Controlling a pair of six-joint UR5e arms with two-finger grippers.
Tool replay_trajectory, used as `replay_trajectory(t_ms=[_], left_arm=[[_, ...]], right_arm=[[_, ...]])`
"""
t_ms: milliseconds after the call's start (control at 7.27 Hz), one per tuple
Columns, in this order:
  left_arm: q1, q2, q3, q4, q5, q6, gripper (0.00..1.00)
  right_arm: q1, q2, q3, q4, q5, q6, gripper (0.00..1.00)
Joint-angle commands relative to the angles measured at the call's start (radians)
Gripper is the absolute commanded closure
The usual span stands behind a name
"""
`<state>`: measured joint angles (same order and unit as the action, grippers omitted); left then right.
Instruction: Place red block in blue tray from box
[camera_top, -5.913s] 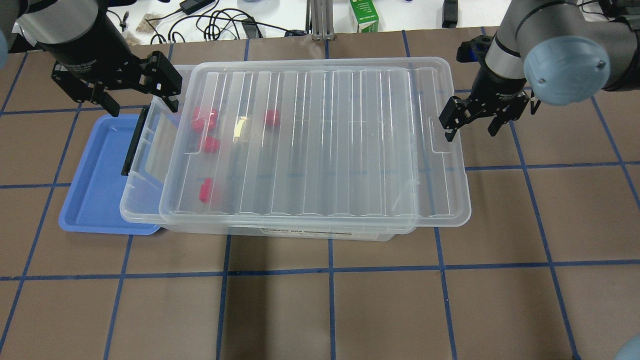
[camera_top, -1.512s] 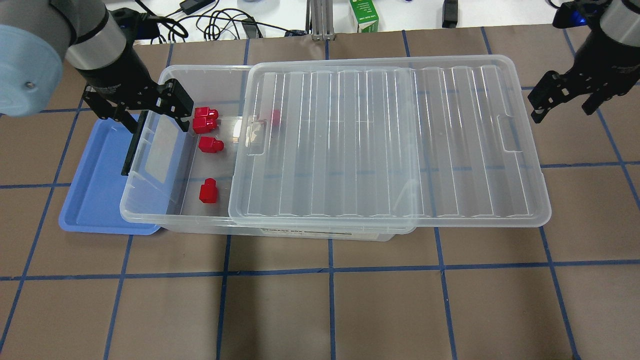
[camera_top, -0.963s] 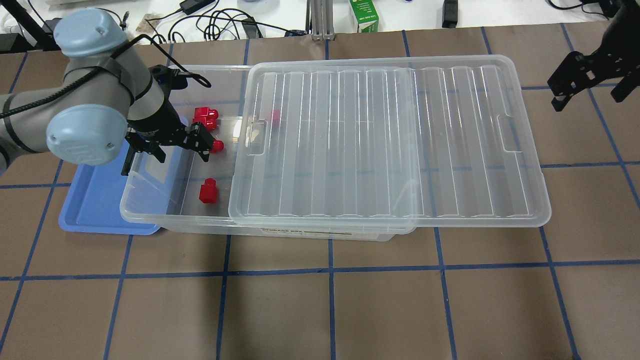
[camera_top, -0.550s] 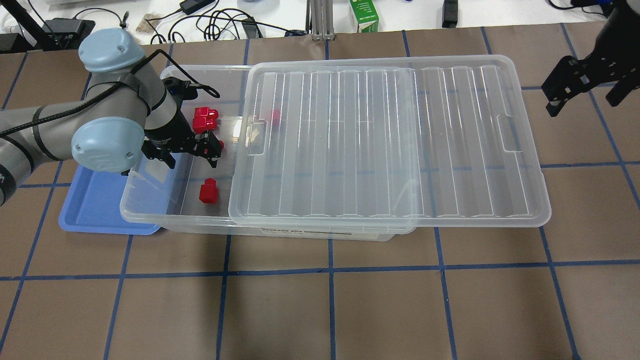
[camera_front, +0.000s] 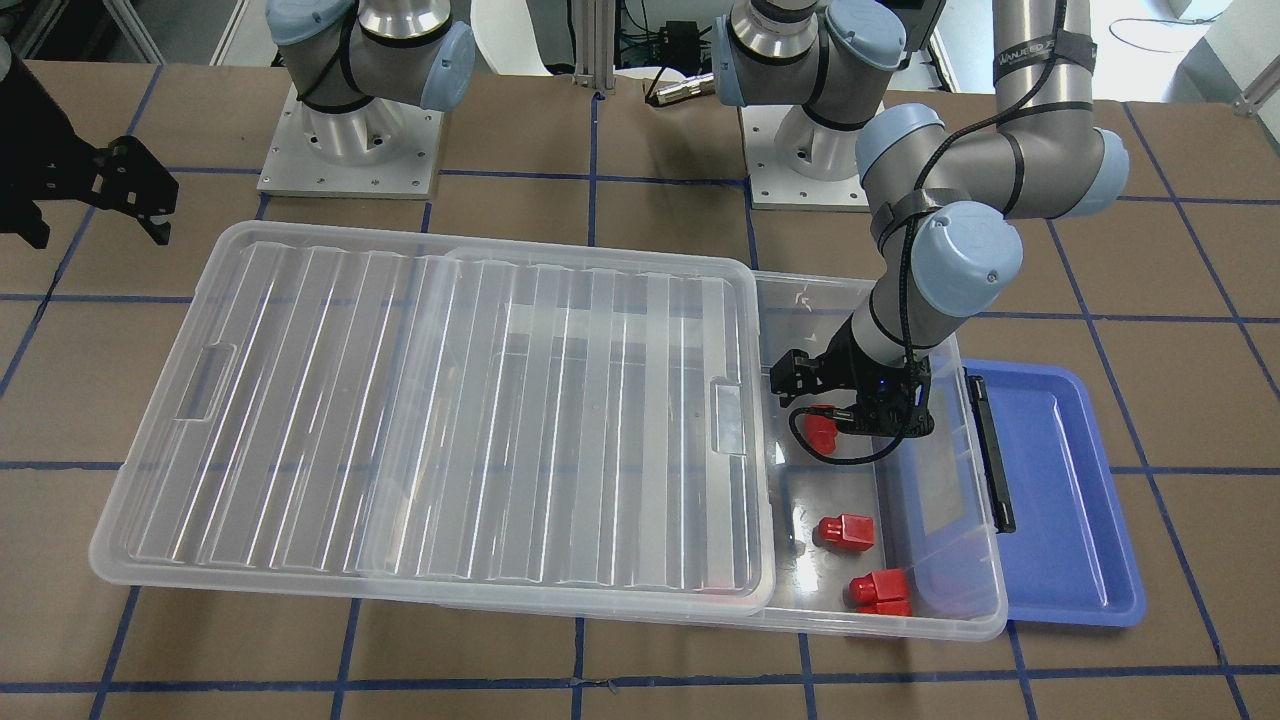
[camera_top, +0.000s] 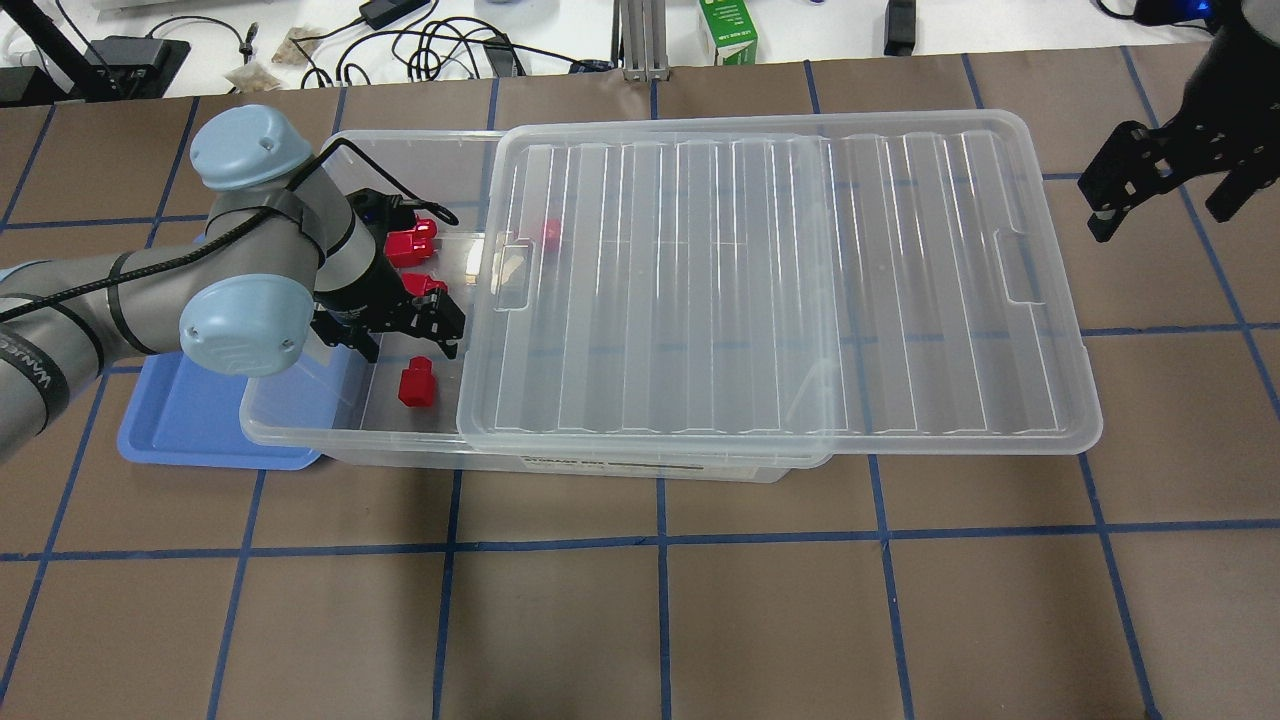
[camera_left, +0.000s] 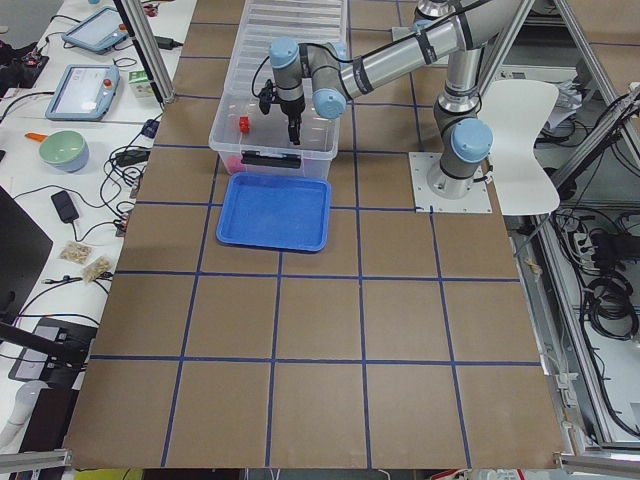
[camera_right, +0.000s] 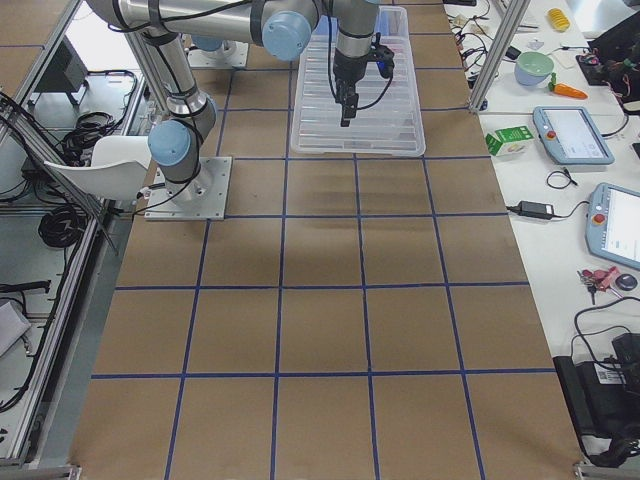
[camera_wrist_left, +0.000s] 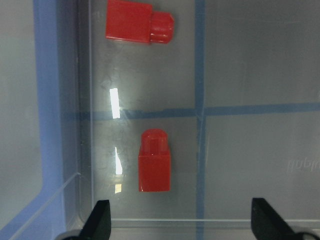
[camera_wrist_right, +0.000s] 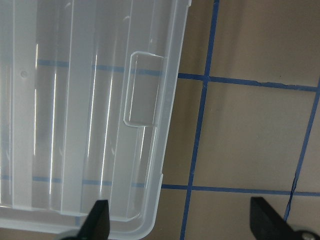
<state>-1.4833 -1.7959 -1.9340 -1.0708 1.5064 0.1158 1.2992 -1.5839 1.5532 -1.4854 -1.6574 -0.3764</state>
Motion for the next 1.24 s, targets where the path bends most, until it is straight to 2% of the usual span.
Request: replay_trajectory(t_ms=[0, 825, 1100], left_arm=[[0.005, -0.014, -0.02, 0.017, 0.0, 0.002, 0.0], [0.008, -0.08, -0.037, 0.081, 0.014, 0.001, 0.0], [0.008, -0.091, -0.037, 0.083, 0.014, -0.002, 0.03]], right_arm=[[0.0, 0.002, 0.002, 0.004, 0.004, 0.001, 0.0], [0.0, 0.002, 0.004, 0.001, 0.005, 0.001, 0.0], [0.0, 0.002, 0.005, 0.005, 0.004, 0.001, 0.0]])
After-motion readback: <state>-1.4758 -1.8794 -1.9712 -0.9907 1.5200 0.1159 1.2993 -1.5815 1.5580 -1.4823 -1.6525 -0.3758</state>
